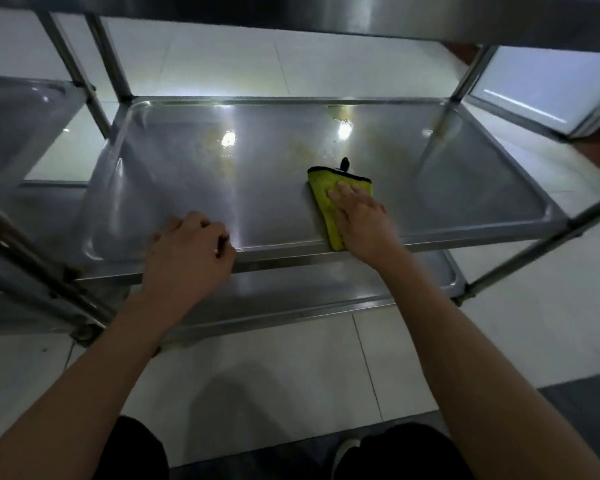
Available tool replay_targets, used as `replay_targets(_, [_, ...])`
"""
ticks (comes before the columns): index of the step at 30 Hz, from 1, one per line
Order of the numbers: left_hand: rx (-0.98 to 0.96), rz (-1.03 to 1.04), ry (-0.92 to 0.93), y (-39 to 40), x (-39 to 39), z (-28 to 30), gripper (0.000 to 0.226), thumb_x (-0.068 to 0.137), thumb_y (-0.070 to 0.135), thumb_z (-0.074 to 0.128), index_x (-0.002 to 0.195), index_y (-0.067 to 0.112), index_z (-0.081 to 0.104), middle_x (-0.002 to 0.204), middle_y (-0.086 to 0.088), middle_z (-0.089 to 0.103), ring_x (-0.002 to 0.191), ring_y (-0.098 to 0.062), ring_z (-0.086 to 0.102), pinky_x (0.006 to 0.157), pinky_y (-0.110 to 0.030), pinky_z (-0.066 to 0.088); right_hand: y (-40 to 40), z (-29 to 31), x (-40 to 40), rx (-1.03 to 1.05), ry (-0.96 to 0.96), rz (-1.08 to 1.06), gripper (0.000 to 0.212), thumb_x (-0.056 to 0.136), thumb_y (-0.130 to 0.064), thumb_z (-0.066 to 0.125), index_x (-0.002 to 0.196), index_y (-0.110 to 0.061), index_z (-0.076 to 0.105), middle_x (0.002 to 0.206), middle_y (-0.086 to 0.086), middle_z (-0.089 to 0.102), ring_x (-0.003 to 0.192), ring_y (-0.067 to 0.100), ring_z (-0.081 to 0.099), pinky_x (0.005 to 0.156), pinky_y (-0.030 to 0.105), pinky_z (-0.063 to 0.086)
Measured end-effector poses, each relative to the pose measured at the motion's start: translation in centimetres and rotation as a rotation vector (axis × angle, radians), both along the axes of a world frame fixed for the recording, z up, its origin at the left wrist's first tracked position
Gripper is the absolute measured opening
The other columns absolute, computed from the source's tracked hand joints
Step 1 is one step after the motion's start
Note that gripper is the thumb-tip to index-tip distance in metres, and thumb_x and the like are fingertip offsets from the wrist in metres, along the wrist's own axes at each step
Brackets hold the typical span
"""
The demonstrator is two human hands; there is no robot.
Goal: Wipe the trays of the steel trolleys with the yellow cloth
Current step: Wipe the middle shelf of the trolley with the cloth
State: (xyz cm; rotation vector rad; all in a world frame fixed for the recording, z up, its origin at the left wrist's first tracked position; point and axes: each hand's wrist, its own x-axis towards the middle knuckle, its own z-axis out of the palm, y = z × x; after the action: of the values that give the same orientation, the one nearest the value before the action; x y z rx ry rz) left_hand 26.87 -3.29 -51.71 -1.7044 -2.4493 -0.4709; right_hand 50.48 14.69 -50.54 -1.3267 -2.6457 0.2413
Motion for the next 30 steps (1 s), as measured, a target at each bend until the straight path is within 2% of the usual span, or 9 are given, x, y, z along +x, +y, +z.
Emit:
replay_targets(6, [-0.052,-0.024,-0.020,-0.7,-0.8,1.1,0.023,0.093,0.041,0.059,0.104,0.026,0.073,0.112,0.001,0.062,0.103,-0.028,0.056,0.085,-0.045,0.049,0.9,0.3,2.2,0.007,-0.001,-0.102,0.042,0.108,-0.032,0.032,0.148,-0.029,0.044,0.162,-0.005,0.030,0.151,0.021,0.021,0.118,0.041,0.019])
replay_targets(9, [-0.089,0.068,0.009,-2.0,-3.4,1.6,0.022,0.093,0.045,0.053,0.092,0.029,0.068,0.107,0.003,0.059,0.103,-0.025,0.052,0.084,-0.044,0.045,0.3,0.1,1.2,0.048,-0.037,-0.095,0.041,0.107,-0.031,0.033,0.146,-0.028,0.045,0.161,-0.003,0.032,0.150,0.025,0.021,0.119,0.043,0.018])
replay_targets(12, [-0.094,0.109,0.002,-3.2,-5.0,1.4,0.027,0.094,0.046,0.053,0.106,0.029,0.069,0.113,0.002,0.061,0.106,-0.027,0.054,0.087,-0.044,0.047,-0.5,0.0,-0.6,0.067,-0.025,-0.075,0.039,0.106,-0.029,0.035,0.143,-0.027,0.048,0.159,-0.003,0.033,0.149,0.026,0.022,0.117,0.046,0.020])
replay_targets(14, [-0.070,0.065,-0.019,-3.6,-5.2,1.1,0.029,0.095,0.045,0.055,0.110,0.027,0.071,0.115,0.002,0.063,0.106,-0.027,0.056,0.087,-0.043,0.050,-1.3,-0.1,-2.9,0.061,-0.035,-0.047,0.040,0.106,-0.030,0.034,0.145,-0.028,0.046,0.161,-0.002,0.030,0.149,0.027,0.021,0.117,0.047,0.020])
replay_targets(17, [-0.029,0.017,-0.044,-3.9,-5.5,0.9,0.030,0.094,0.044,0.056,0.106,0.023,0.073,0.112,0.000,0.066,0.102,-0.026,0.059,0.085,-0.041,0.052,-3.1,-0.3,-8.1,0.047,-0.075,0.033,0.045,0.105,-0.033,0.032,0.149,-0.028,0.039,0.164,0.001,0.025,0.150,0.030,0.018,0.119,0.048,0.017])
replay_targets(21, [-0.012,0.037,-0.117,-4.3,-5.7,0.9,0.036,0.088,0.051,0.049,0.080,0.017,0.058,0.086,0.001,0.058,0.081,-0.020,0.054,0.070,-0.035,0.045,-5.9,-0.4,-15.6,0.036,-0.097,0.147,0.050,0.103,-0.038,0.031,0.152,-0.029,0.034,0.164,0.005,0.021,0.149,0.033,0.018,0.121,0.051,0.014])
replay_targets(23, [0.026,0.079,-0.175,-4.4,-5.7,0.6,0.037,0.086,0.049,0.059,0.079,0.012,0.055,0.088,-0.002,0.055,0.079,-0.021,0.054,0.067,-0.033,0.040,-6.9,-0.2,-18.5,0.036,-0.097,0.209,0.055,0.096,-0.040,0.029,0.149,-0.028,0.037,0.163,0.007,0.023,0.148,0.035,0.020,0.120,0.054,0.016])
replay_targets(26, [0.080,0.152,-0.221,-4.9,-5.8,0.0,0.043,0.085,0.050,0.069,0.086,0.008,0.062,0.105,-0.004,0.056,0.083,-0.020,0.059,0.069,-0.026,0.038,-7.0,-0.2,-21.4,0.033,-0.113,0.293,0.057,0.093,-0.039,0.032,0.150,-0.031,0.037,0.165,0.005,0.021,0.148,0.034,0.019,0.119,0.054,0.015])
replay_targets(30, [0.082,0.167,-0.104,-5.5,-6.0,-0.3,0.047,0.086,0.056,0.066,0.082,0.009,0.071,0.101,-0.003,0.061,0.091,-0.022,0.061,0.073,-0.030,0.045,-6.6,-0.7,-24.2,0.021,-0.113,0.372,0.054,0.101,-0.033,0.037,0.154,-0.036,0.029,0.166,-0.003,0.015,0.150,0.028,0.014,0.120,0.050,0.010])
